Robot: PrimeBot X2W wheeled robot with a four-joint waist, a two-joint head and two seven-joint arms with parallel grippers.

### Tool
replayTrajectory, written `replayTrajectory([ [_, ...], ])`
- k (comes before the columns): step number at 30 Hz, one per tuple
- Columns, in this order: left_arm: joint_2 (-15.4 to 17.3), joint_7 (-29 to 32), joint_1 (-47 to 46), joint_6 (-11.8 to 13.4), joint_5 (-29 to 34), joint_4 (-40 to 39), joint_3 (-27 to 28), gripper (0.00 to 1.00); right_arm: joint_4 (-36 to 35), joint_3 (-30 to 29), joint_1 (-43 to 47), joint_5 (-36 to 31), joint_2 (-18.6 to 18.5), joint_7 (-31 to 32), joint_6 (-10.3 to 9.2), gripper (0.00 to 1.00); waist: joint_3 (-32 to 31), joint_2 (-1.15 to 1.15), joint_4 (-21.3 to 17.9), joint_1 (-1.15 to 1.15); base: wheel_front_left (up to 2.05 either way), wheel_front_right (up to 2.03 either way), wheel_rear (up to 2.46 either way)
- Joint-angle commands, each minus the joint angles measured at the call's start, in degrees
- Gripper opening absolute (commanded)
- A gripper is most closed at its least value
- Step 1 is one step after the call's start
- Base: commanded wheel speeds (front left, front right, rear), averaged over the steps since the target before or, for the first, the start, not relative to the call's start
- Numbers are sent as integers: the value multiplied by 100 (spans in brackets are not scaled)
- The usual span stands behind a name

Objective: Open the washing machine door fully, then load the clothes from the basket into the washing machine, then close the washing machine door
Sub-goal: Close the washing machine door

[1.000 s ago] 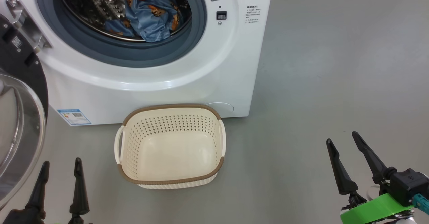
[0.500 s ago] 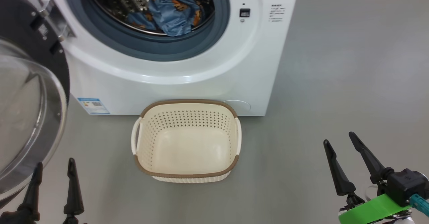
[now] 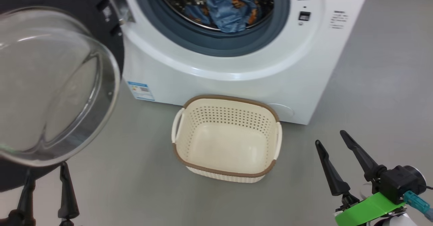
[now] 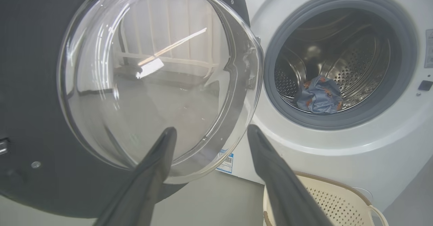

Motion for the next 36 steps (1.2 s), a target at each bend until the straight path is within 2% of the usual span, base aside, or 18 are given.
replayTrajectory([
  [1, 75, -32, 47, 53, -42, -115, 166, 100, -109, 129, -158, 2, -112, -46, 25, 100, -64, 0, 431, 0, 0, 0, 0],
  [10, 75, -32, 207, 193, -138, -104, 151, 100, -60, 268, -185, 41, -158, -46, 25, 100, -160, 0, 1097, 0, 0, 0, 0],
  [20, 75, -32, 321, 282, -204, -130, 143, 100, -33, 373, -183, 69, -168, -46, 25, 100, -212, 0, 1543, 0, 0, 0, 0],
  [28, 74, -32, 399, 318, -246, -149, 176, 100, -23, 411, -158, 76, -180, -46, 25, 100, -237, 0, 1753, 0, 0, 0, 0],
  [36, 74, -32, 449, 387, -321, -230, 192, 100, -7, 482, -231, 89, -207, -46, 25, 100, -183, 0, 1786, 0, 0, 0, 0],
])
